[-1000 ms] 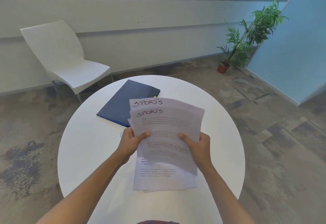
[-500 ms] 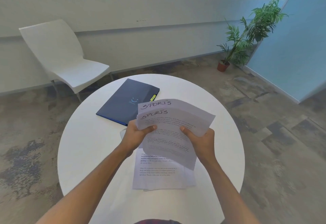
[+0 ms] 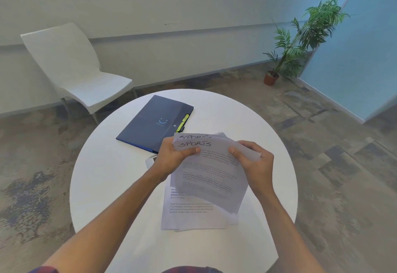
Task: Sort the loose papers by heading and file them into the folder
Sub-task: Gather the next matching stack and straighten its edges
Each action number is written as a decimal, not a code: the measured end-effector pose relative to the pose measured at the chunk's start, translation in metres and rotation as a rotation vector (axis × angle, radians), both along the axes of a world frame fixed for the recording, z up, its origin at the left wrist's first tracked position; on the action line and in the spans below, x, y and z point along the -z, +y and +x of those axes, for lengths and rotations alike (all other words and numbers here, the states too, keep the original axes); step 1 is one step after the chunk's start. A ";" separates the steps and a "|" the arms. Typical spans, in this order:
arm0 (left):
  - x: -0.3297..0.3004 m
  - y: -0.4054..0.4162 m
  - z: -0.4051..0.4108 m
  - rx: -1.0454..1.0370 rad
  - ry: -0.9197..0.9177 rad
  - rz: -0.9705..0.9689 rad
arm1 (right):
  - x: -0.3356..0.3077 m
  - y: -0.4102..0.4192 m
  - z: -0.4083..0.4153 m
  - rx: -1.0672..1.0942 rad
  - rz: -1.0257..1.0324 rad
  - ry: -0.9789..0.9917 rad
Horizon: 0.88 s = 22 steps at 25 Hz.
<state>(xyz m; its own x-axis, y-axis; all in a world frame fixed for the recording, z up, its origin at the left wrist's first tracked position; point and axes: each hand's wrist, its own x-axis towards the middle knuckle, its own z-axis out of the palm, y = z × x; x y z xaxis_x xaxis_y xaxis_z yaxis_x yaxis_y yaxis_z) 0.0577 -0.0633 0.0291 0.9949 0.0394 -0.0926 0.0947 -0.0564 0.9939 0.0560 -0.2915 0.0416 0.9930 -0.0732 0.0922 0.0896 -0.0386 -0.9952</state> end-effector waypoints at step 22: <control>0.052 -0.016 -0.018 -0.038 0.180 -0.045 | 0.056 -0.002 -0.017 0.025 0.045 0.204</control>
<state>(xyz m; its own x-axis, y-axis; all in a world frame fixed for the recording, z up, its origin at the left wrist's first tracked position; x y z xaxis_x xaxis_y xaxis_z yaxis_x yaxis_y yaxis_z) 0.0396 -0.0790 -0.0225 0.9601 0.0681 -0.2714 0.2724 -0.0054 0.9622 0.0389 -0.2939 -0.0148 0.9886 -0.0975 -0.1146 -0.1145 0.0071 -0.9934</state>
